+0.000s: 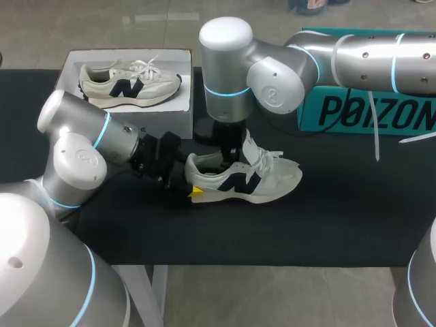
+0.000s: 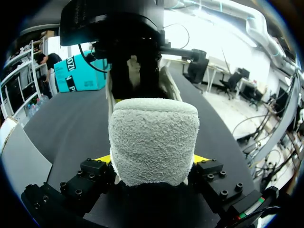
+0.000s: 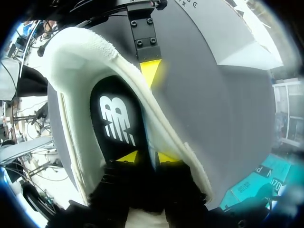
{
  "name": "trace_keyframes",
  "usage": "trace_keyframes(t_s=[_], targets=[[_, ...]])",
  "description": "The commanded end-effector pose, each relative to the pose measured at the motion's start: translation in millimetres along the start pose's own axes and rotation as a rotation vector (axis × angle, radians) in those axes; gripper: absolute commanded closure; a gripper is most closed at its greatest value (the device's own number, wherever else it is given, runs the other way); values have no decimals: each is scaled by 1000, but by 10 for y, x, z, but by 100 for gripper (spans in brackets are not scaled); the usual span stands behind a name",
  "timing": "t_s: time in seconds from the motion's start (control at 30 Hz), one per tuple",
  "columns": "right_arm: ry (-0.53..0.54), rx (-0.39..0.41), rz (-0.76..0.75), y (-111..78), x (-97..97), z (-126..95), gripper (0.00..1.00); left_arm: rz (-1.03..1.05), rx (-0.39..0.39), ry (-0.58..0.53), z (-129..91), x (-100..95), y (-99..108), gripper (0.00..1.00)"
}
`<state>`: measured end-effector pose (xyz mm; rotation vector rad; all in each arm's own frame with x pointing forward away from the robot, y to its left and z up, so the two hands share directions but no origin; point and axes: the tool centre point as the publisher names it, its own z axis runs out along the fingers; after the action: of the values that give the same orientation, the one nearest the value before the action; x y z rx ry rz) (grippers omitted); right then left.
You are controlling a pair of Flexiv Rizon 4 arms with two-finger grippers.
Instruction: Take the shoe out of the shoebox, open the shoe tongue, remove and reinsert the insole, then place the shoe into the shoebox
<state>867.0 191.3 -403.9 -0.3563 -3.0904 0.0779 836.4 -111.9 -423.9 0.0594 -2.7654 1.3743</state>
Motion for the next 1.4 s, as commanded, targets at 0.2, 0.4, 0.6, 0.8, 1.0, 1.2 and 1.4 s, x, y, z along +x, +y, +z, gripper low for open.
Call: trace_keyframes(t_s=[0.2, 0.4, 0.6, 0.8, 1.0, 1.2, 1.4], targets=[[52, 7, -15, 13, 40, 171, 69, 0, -2, 0, 37, -3, 14, 100], [91, 11, -21, -10, 152, 287, 68, 0, -2, 0, 37, -3, 14, 100], [115, 18, -10, -30, 255, 336, 91, 0, -2, 0, 37, -3, 14, 100], [147, 7, 39, -69, 270, 334, 100, 0, -2, 0, 37, -3, 14, 100], [161, -75, 93, -193, 218, 99, 100, 0, -2, 0, 37, -3, 14, 100], [124, -160, 109, -241, 188, -274, 100, 0, -2, 0, 37, -3, 14, 100], [88, -243, 118, -284, 115, -541, 100, 0, -2, 0, 37, -3, 14, 100]])
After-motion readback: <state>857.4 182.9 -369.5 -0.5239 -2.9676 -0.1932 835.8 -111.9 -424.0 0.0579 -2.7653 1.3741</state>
